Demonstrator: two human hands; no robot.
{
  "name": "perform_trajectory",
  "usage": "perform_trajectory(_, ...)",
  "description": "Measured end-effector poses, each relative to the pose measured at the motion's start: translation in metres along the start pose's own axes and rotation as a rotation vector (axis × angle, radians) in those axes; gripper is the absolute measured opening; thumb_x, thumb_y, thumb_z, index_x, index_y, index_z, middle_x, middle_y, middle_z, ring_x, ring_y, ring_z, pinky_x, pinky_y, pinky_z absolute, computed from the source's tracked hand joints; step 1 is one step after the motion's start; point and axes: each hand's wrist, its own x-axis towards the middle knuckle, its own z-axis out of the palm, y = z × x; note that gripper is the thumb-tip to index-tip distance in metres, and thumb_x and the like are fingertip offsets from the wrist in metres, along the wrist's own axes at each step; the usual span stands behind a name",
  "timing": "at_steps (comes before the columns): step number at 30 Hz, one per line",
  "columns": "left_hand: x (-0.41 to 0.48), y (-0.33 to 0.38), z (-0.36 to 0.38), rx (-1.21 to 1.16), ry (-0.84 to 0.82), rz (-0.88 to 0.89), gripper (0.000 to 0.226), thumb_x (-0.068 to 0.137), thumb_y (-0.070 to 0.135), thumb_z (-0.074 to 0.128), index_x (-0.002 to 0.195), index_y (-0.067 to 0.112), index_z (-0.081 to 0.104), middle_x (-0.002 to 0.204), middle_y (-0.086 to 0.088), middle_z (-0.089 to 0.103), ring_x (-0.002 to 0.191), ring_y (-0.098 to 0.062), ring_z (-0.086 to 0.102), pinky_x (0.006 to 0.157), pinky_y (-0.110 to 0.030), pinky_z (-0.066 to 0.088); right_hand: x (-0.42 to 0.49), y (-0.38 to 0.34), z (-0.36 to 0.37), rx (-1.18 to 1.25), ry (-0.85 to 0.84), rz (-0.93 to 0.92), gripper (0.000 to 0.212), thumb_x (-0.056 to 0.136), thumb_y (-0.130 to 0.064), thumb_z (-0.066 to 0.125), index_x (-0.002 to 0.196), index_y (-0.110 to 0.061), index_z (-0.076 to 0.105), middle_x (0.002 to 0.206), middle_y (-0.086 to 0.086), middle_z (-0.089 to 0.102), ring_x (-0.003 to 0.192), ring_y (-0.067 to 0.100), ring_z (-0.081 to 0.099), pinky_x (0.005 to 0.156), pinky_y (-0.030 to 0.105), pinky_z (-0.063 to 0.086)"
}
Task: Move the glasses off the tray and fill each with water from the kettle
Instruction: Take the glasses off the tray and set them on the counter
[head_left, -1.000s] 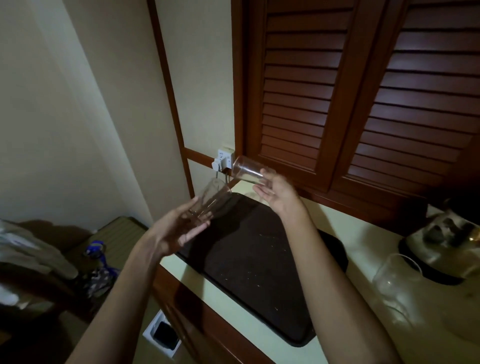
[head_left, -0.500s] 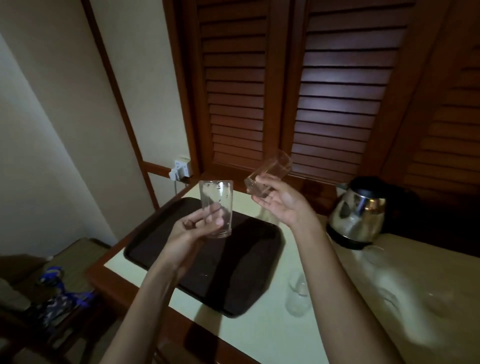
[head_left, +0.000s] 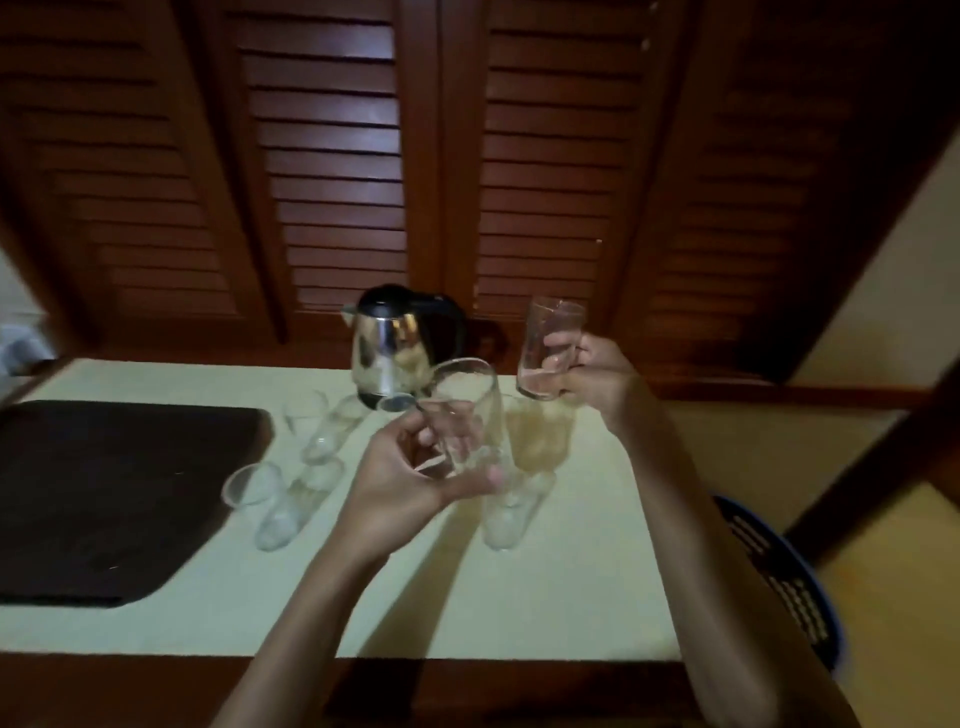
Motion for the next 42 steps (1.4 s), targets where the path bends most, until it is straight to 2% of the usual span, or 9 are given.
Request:
perform_trajectory(4, 0.001, -0.037, 0.084, 0.112, -0.081, -0.019, 0.048, 0.058, 0.008, 0.099, 0.092, 0.027, 0.072, 0.105, 0.003, 0.078, 0.095, 0.001, 0.074, 0.086, -0.019, 0.059, -0.007, 0.047, -0.049, 0.012, 0.057, 0.01, 0.096, 0.035, -0.025, 0.102, 0.118, 0.002, 0.061, 0.098, 0.014, 0.066, 0.085, 0.021, 0.067, 0.079, 0.03, 0.059)
perform_trajectory(7, -0.005, -0.074, 0.135, 0.14, -0.083, -0.024, 0.056, 0.06, 0.012, 0.099, 0.106, 0.023, 0.07, 0.099, 0.019, 0.077, 0.095, 0.012, 0.07, 0.087, -0.013, 0.056, -0.002, 0.08, -0.066, -0.021, 0.035, 0.078, 0.052, 0.07, 0.016, 0.083, 0.113, 0.0, 0.059, 0.093, 0.009, 0.057, 0.076, 0.012, 0.055, 0.054, 0.007, 0.051)
perform_trajectory(12, 0.001, -0.121, 0.172, 0.211, -0.007, -0.012, 0.055, 0.063, 0.012, 0.097, 0.108, 0.017, 0.067, 0.1, 0.017, 0.072, 0.093, 0.012, 0.068, 0.079, -0.005, 0.051, 0.011, 0.12, -0.075, -0.25, -0.005, 0.096, 0.067, 0.063, 0.016, 0.088, 0.124, 0.003, 0.062, 0.111, 0.009, 0.061, 0.109, 0.023, 0.061, 0.07, 0.017, 0.055)
perform_trajectory(25, 0.013, -0.146, 0.177, 0.312, 0.081, -0.033, 0.05, 0.066, 0.026, 0.094, 0.104, 0.02, 0.062, 0.092, 0.008, 0.073, 0.084, -0.003, 0.071, 0.072, -0.021, 0.059, 0.029, 0.155, -0.059, -0.335, 0.141, 0.158, 0.073, 0.051, -0.001, 0.1, 0.118, -0.008, 0.071, 0.102, -0.006, 0.066, 0.113, 0.028, 0.065, 0.095, 0.049, 0.059)
perform_trajectory(29, 0.004, -0.125, 0.167, 0.38, -0.036, 0.001, 0.051, 0.07, 0.014, 0.084, 0.113, 0.026, 0.059, 0.102, 0.007, 0.071, 0.089, -0.01, 0.071, 0.072, -0.029, 0.061, 0.023, 0.144, -0.065, -0.449, 0.027, 0.219, 0.088, 0.07, -0.001, 0.09, 0.147, -0.013, 0.049, 0.13, 0.006, 0.064, 0.131, 0.036, 0.057, 0.105, 0.045, 0.054)
perform_trajectory(31, -0.006, -0.108, 0.152, 0.369, -0.1, 0.003, 0.053, 0.076, 0.006, 0.081, 0.119, 0.026, 0.056, 0.106, 0.015, 0.067, 0.096, 0.001, 0.071, 0.072, -0.013, 0.057, 0.015, 0.131, -0.078, -0.603, 0.028, 0.25, 0.088, 0.082, -0.001, 0.077, 0.157, -0.016, 0.035, 0.15, 0.014, 0.054, 0.135, 0.033, 0.055, 0.1, 0.033, 0.055)
perform_trajectory(34, -0.009, -0.07, 0.112, 0.388, -0.114, -0.029, 0.062, 0.085, -0.017, 0.061, 0.129, 0.026, 0.062, 0.11, 0.022, 0.065, 0.105, 0.008, 0.068, 0.08, -0.001, 0.05, 0.002, 0.103, -0.089, -0.649, 0.291, 0.05, 0.056, 0.087, 0.001, 0.063, 0.14, -0.016, 0.056, 0.133, 0.016, 0.065, 0.11, 0.03, 0.066, 0.068, 0.014, 0.051)
perform_trajectory(36, 0.014, -0.046, 0.078, 0.445, -0.016, 0.001, 0.054, 0.088, -0.016, 0.062, 0.13, 0.017, 0.069, 0.118, 0.011, 0.07, 0.107, -0.008, 0.071, 0.087, -0.01, 0.055, 0.005, 0.08, -0.076, -0.578, 0.424, -0.154, 0.033, 0.089, -0.011, 0.069, 0.121, -0.017, 0.069, 0.122, 0.013, 0.069, 0.11, 0.028, 0.066, 0.085, 0.026, 0.052)
perform_trajectory(42, 0.122, 0.023, -0.036, 0.857, 0.265, 0.206, 0.027, 0.09, 0.014, 0.073, 0.115, 0.021, 0.079, 0.105, -0.006, 0.081, 0.1, -0.022, 0.077, 0.087, -0.032, 0.06, 0.061, 0.0, 0.04, -0.29, 0.053, -0.237, 0.039, 0.088, -0.048, 0.074, 0.109, -0.015, 0.076, 0.111, 0.001, 0.077, 0.106, 0.015, 0.069, 0.087, 0.029, 0.052)
